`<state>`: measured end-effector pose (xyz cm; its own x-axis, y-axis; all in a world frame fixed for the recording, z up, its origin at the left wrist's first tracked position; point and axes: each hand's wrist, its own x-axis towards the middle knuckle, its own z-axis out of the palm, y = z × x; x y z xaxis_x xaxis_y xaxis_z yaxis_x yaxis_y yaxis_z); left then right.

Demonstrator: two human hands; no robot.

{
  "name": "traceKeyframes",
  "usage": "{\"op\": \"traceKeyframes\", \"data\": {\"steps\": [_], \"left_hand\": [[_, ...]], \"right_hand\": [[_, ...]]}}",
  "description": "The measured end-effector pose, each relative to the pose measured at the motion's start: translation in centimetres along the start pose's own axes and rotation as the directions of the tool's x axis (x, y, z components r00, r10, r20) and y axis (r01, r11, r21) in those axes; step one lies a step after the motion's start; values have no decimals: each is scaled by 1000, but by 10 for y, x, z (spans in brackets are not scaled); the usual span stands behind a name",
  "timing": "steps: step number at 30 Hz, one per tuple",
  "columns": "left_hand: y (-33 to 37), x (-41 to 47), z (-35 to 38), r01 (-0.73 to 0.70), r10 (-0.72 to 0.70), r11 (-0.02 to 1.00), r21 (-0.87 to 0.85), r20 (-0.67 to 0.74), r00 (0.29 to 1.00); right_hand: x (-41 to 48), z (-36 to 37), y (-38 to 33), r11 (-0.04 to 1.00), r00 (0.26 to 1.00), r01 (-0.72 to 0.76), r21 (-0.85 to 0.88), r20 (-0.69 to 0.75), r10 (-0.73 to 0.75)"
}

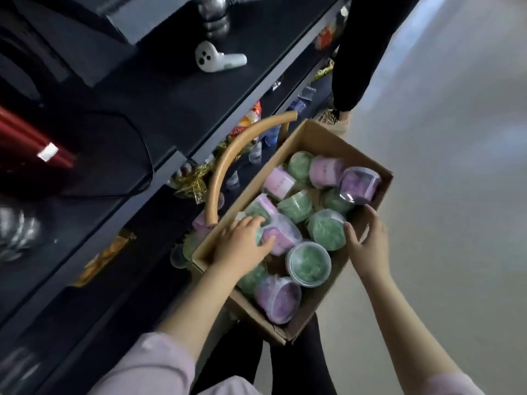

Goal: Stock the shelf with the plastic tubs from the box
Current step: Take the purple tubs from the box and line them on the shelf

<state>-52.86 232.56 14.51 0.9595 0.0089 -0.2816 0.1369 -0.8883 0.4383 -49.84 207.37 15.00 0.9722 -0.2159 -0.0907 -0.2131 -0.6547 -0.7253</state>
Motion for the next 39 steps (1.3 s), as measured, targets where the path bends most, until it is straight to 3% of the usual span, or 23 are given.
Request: {"op": "traceKeyframes", "data": {"steps": [8,12,16,20,22,25,27,30,32,35,39], "left_hand": [[3,73,93,161,-158,986,-52,52,986],[6,87,120,260,-278,958,117,171,945],[9,96,135,257,-308,936,240,209,928],[15,112,139,273,-315,937,217,191,930],[17,120,138,296,-325,939,175,176,929],[17,125,135,336,-351,935,115,157,923],[17,124,132,406,-403,914,-5,120,907],[15,116,121,534,-524,770,-348,132,841],[14,110,112,564,-568,638,-525,174,805],[18,100,99,527,-605,525,-669,142,783],[21,83,86,465,-624,455,-760,100,775]], "right_hand": [[142,51,76,991,995,-80,-109,56,86],[180,53,96,969,980,-45,-244,179,90],[193,44,101,923,967,125,-363,252,-32],[200,40,96,927,904,277,-252,396,-162],[207,37,98,924,907,317,-214,353,-229],[220,29,105,968,948,178,-178,293,-120],[227,27,110,950,940,171,-262,331,-78],[231,28,112,924,909,214,-317,412,-69],[231,29,109,962,871,140,-236,492,-6],[222,30,101,989,847,8,-150,526,73],[192,24,76,1000,880,-1,-18,476,10]]}}
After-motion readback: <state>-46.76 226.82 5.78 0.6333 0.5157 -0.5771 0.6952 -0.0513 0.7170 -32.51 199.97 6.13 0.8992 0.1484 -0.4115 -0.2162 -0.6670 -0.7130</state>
